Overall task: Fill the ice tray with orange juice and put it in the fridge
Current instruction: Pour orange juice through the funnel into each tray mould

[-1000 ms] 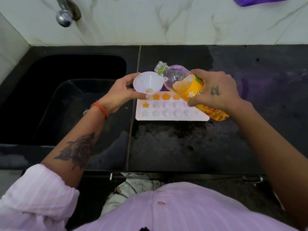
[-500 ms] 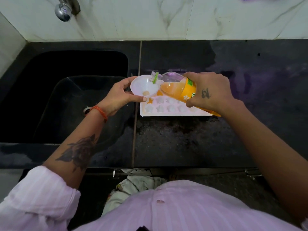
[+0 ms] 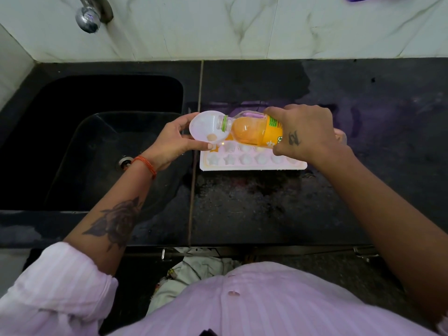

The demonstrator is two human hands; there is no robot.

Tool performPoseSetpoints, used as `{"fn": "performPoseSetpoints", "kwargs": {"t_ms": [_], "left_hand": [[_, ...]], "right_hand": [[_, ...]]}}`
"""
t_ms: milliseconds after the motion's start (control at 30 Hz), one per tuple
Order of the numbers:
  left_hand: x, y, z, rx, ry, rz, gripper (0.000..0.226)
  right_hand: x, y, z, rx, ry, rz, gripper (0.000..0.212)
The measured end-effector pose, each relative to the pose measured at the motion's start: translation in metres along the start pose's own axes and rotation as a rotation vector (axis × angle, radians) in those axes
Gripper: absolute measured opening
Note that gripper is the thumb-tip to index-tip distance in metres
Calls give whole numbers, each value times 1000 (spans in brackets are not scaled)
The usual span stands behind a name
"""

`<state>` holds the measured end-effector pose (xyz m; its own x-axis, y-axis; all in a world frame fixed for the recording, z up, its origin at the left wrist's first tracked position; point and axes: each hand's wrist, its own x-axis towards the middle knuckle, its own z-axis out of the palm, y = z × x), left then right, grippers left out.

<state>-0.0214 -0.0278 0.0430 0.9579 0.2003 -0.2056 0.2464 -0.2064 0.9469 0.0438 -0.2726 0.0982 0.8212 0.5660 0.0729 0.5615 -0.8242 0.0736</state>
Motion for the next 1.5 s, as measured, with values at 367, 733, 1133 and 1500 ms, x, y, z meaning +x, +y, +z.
{"fn": "performPoseSetpoints", "kwargs": {"t_ms": [367, 733, 1133, 1500], "left_hand": [[-1, 2, 1, 13, 6, -13, 71], [-2, 4, 0, 16, 13, -19, 73], [-2, 13, 9, 22, 13, 7, 73], [3, 13, 24, 4, -41, -2, 68]], "right_hand": [[2, 1, -1, -53, 23, -19, 59], [2, 0, -1, 45, -16, 10, 68], [-7, 12, 0, 182, -46, 88, 78], [-14, 20, 2, 54, -33, 96, 70]]}}
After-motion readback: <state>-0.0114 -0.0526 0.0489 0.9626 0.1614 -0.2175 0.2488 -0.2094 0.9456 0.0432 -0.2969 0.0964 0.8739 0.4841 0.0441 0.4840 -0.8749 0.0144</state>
